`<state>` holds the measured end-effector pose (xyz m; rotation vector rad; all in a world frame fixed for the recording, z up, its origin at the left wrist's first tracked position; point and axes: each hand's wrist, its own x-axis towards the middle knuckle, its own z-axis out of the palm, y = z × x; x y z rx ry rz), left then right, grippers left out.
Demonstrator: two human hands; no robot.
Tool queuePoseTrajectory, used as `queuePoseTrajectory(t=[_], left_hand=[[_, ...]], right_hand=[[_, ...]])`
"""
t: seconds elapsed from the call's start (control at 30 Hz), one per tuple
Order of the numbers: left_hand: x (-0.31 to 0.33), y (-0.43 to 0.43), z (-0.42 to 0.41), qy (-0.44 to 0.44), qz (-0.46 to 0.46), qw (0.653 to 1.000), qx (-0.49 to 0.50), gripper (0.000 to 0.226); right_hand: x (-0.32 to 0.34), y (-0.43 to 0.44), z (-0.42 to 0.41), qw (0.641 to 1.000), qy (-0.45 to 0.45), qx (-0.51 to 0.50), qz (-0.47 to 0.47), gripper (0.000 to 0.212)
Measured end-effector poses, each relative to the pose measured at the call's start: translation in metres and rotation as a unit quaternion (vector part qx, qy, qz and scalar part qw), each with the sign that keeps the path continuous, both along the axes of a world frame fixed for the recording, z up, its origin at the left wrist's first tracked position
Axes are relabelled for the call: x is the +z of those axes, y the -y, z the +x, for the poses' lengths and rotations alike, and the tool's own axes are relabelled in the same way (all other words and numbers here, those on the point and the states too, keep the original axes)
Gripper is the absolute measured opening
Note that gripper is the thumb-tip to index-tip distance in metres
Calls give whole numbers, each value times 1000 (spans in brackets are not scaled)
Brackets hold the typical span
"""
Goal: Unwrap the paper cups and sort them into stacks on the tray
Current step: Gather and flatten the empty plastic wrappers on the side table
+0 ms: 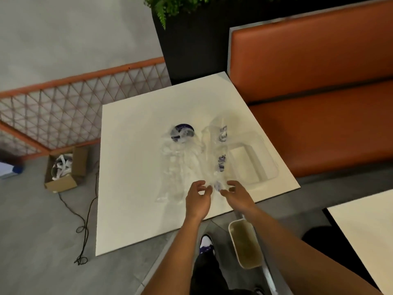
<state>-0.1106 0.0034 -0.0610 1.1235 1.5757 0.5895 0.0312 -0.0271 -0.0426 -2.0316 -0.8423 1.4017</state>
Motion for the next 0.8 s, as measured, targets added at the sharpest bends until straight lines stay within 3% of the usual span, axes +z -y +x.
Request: queuePoseTrajectory(t=[0.13,0.23,0.47,0.6,0.73,0.8], left_hand=[[-3,-47,19,-19,-30,999,-34,49],[-5,-67,38,-50,-21,996,-66,56],[-12,-87,46,-110,-27,992,-63,40],[-3,-92,30,-42,-4,999,-13,24],[21,-89,12,61,26,997,31,21],[41,-86,5,114,46,992,41,20]], right_hand=[[-10,-20,-8,997,43,64,-17,66],[-7,-33,-9,993,64,97,-25,70],[-2,-39,-8,982,106,156,25,56],[1,-39,-8,988,103,93,73,55],[29,-62,-7,986,69,-87,128,30],[52,-75,-4,976,32,-160,145,28]])
